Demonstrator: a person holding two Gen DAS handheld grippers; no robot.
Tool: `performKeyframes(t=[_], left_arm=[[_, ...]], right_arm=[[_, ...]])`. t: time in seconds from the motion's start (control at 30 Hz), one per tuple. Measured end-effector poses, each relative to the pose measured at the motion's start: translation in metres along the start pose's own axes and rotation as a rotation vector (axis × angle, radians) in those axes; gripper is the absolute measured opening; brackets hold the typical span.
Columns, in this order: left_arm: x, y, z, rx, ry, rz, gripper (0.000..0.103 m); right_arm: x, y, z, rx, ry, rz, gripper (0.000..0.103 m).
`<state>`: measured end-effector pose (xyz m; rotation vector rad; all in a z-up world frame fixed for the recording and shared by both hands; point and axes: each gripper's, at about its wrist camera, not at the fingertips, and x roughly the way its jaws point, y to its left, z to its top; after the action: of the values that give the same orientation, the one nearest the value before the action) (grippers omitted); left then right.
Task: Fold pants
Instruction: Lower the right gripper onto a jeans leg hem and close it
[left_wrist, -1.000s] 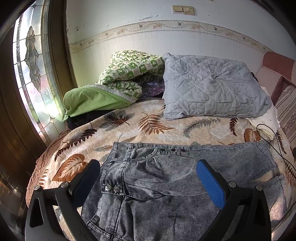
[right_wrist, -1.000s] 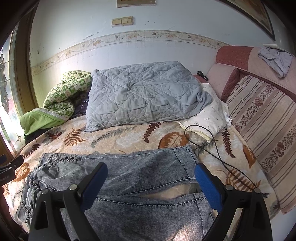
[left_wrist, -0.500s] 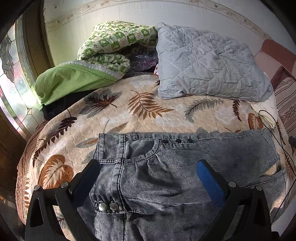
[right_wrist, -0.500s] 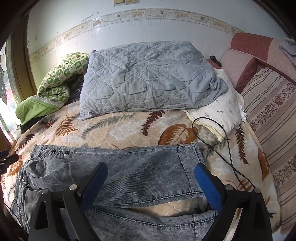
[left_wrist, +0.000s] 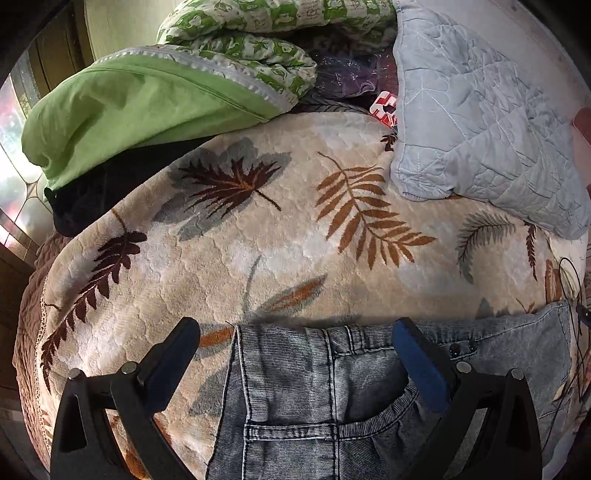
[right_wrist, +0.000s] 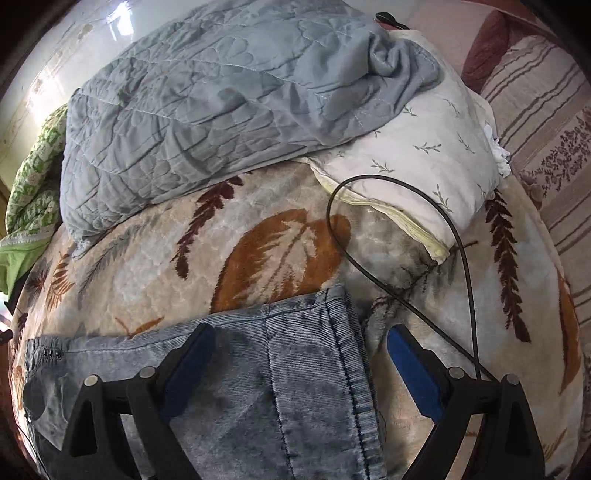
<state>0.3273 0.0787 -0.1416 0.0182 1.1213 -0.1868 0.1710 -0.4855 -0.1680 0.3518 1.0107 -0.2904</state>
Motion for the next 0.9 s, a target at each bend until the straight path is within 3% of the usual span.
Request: performKeyframes(t=[0.1, 0.2, 0.27, 0.33, 0.47, 0.5, 0.53, 0.63, 0.73, 0.9], left_arm=[[0.011, 0.01, 0.006, -0.041, 0.034, -0.037, 0.098], [0.021, 0.019, 0.007, -0.074, 0.069, -0.06, 0.079], [0.028, 0.025, 0.007, -0.098, 0.099, -0.076, 0.059], [0.035, 0.031, 0.006, -0.127, 0.125, -0.091, 0.051], [0.045, 0.04, 0.003, -0.162, 0.163, -0.147, 0.051], [0.045, 0.041, 0.002, -0.163, 0.165, -0.161, 0.051], [0.043, 0.041, 0.001, -0.16, 0.163, -0.177, 0.051], [0.04, 0.043, -0.001, -0.169, 0.171, -0.202, 0.052], [0.033, 0.054, -0.006, -0.214, 0.19, -0.184, 0.054], [0.033, 0.058, -0.013, -0.236, 0.2, -0.221, 0.057]], right_arm=[[0.019, -0.016, 0.009, 0.053, 0.036, 0.017, 0.084], [0.038, -0.023, 0.013, 0.071, 0.078, 0.019, 0.075], [0.051, -0.026, 0.016, 0.082, 0.099, 0.02, 0.071], [0.059, -0.029, 0.018, 0.097, 0.101, 0.023, 0.069], [0.066, -0.017, 0.023, 0.035, 0.114, -0.024, 0.064], [0.067, -0.013, 0.022, 0.015, 0.126, -0.017, 0.047], [0.07, -0.01, 0.022, 0.004, 0.151, -0.009, 0.041], [0.07, 0.0, 0.018, -0.056, 0.15, -0.05, 0.039], [0.071, -0.001, 0.018, -0.044, 0.147, -0.05, 0.037], [0.073, 0.003, 0.017, -0.059, 0.136, -0.058, 0.034]])
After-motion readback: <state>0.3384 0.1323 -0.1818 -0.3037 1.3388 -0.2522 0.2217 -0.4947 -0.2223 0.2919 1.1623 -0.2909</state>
